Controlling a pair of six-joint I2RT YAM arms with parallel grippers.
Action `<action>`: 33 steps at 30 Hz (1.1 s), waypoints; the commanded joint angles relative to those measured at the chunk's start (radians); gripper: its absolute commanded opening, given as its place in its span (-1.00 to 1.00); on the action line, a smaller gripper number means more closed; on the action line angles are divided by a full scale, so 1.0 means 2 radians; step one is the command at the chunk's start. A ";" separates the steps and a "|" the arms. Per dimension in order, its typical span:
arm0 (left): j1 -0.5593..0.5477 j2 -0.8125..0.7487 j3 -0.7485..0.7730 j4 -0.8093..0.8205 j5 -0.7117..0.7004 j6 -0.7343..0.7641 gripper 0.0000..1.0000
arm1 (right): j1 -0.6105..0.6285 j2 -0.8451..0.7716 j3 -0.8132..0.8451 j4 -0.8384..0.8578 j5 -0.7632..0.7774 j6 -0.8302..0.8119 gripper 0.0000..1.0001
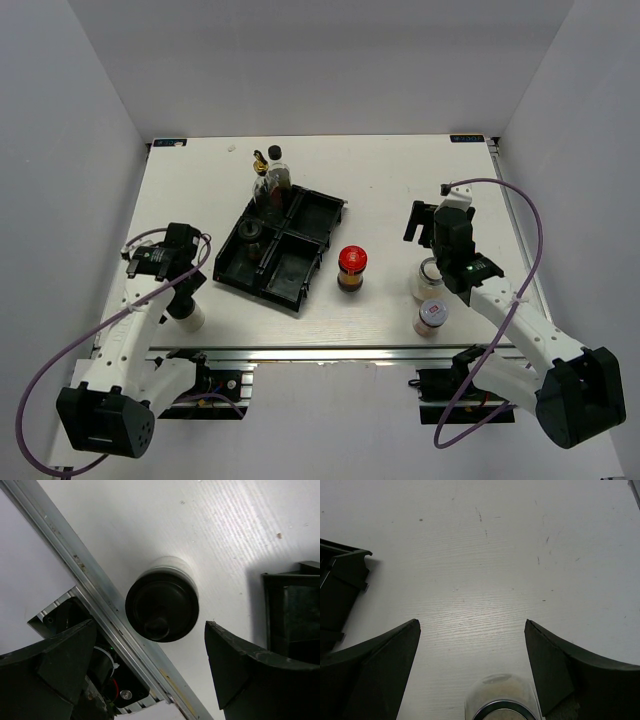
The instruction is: Organize the condiment bottles
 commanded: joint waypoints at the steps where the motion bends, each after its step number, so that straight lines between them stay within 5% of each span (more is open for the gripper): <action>1: 0.006 -0.012 -0.017 0.005 -0.002 -0.020 0.96 | -0.003 0.002 0.008 0.021 -0.004 -0.003 0.79; 19: 0.015 0.003 -0.066 0.064 0.010 -0.021 0.92 | -0.005 0.002 0.009 0.017 -0.009 -0.001 0.79; 27: 0.016 0.003 -0.066 0.058 0.002 -0.040 0.75 | -0.005 -0.004 0.005 0.020 -0.004 -0.003 0.79; 33: 0.017 0.011 -0.062 0.069 0.003 -0.031 0.34 | -0.007 -0.016 -0.001 0.023 0.009 -0.006 0.79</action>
